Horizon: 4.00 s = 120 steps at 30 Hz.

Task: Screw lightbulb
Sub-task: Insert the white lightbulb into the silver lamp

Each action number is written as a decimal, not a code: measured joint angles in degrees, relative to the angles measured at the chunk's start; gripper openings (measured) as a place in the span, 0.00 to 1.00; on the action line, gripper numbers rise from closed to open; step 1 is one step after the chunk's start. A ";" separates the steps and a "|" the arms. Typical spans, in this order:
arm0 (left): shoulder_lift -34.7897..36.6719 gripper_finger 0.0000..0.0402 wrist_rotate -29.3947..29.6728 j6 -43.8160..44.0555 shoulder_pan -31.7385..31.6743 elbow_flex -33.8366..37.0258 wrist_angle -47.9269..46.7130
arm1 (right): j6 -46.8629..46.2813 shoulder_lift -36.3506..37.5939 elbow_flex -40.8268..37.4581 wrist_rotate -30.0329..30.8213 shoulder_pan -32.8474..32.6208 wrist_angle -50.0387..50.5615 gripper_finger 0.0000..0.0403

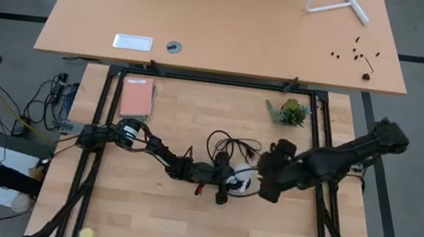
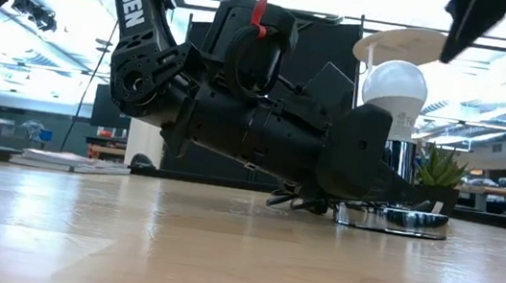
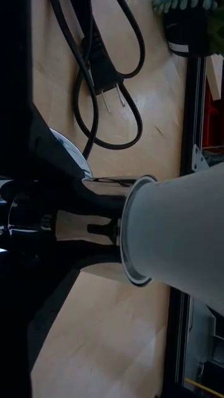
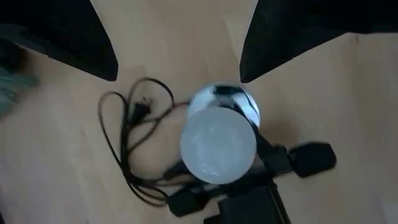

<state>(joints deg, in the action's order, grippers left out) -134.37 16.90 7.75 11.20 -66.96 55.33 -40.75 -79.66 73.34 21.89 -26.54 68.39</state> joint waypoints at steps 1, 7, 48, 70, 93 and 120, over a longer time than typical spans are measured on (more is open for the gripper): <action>0.00 0.49 0.01 0.00 0.00 0.00 0.00 | -0.90 2.21 -3.57 1.21 -0.84 -3.55 0.86; 0.00 0.49 0.01 0.02 0.00 0.00 0.04 | -0.74 9.92 -23.80 5.67 -4.39 -26.47 0.86; -0.02 0.49 2.73 1.45 0.13 -0.02 -0.68 | 19.34 10.94 -47.05 5.21 -0.32 -67.86 0.86; 0.04 0.49 7.90 2.84 0.09 0.04 -1.91 | 16.52 10.30 -47.07 5.87 -1.44 -67.76 0.86; -0.02 0.49 8.76 2.99 0.46 -0.04 -1.93 | 15.12 9.66 -47.05 -1.11 -5.64 -71.04 0.86; -0.02 0.49 7.63 1.95 0.87 -0.04 -1.92 | 17.70 9.92 -47.05 -4.07 -5.80 -76.32 0.86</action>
<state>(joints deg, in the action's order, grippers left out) -134.39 24.52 9.69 12.08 -67.00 53.41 -23.05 -69.73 26.28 17.81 -32.34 -7.93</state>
